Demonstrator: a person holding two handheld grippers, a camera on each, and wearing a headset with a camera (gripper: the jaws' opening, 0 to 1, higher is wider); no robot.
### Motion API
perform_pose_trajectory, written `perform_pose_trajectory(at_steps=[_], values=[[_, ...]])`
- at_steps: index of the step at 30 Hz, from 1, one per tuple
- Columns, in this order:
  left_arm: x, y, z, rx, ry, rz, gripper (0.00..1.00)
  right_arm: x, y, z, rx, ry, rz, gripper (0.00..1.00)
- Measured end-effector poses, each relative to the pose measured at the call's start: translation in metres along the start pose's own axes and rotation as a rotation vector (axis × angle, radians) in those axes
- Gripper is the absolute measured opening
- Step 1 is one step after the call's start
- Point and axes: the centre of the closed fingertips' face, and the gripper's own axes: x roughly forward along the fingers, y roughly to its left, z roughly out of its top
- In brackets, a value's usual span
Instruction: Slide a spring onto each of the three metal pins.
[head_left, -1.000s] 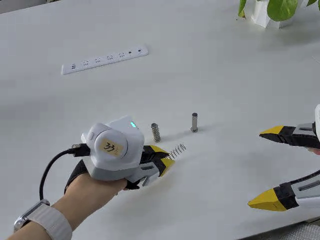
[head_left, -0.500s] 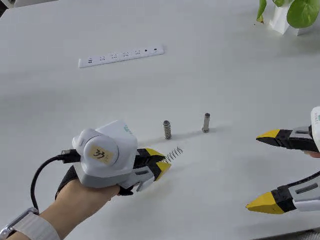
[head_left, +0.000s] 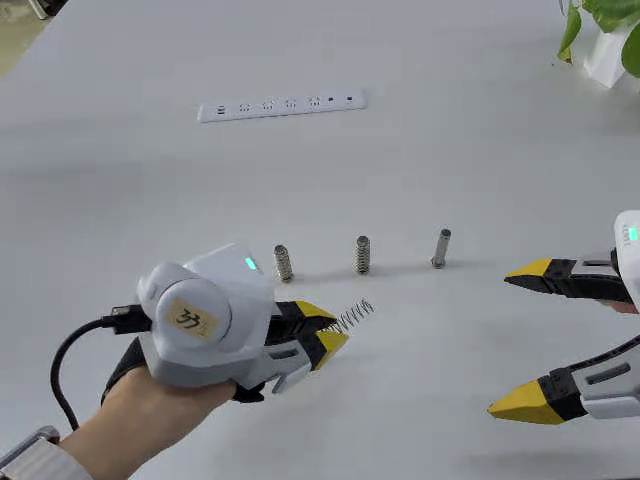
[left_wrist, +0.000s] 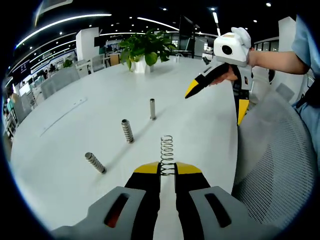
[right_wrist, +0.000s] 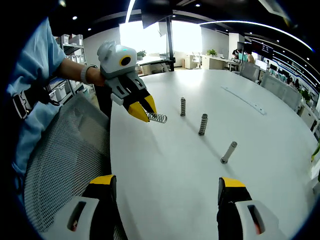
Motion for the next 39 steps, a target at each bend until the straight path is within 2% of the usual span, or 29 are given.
perform_pose_trajectory(at_steps=[8,12,14,17,19,22,26,28,39], values=[[-0.007,-0.004,-0.003,0.005,0.002,-0.001,0.07,0.013,0.005,0.015,-0.086,0.029,0.056,0.81],[-0.009,-0.008,0.002,0.025,-0.006,-0.009,0.07,0.022,0.005,0.024,-0.142,0.046,0.101,0.78],[-0.010,-0.009,0.003,0.043,-0.006,-0.015,0.07,0.026,0.002,0.028,-0.152,0.042,0.121,0.75],[-0.010,-0.012,0.007,0.059,-0.015,-0.028,0.07,0.032,0.005,0.039,-0.159,0.029,0.156,0.71],[-0.011,-0.014,0.009,0.072,-0.017,-0.037,0.07,0.035,-0.003,0.044,-0.167,0.026,0.175,0.71],[-0.011,-0.015,0.012,0.086,-0.023,-0.044,0.07,0.036,0.001,0.055,-0.180,0.022,0.205,0.68],[-0.012,-0.019,0.016,0.107,-0.036,-0.061,0.07,0.038,0.006,0.063,-0.193,0.027,0.237,0.62],[-0.011,-0.020,0.016,0.123,-0.035,-0.065,0.07,0.039,0.012,0.066,-0.190,0.028,0.272,0.55],[-0.011,-0.026,0.017,0.157,-0.043,-0.086,0.07,0.043,0.032,0.073,-0.201,0.039,0.373,0.32]])
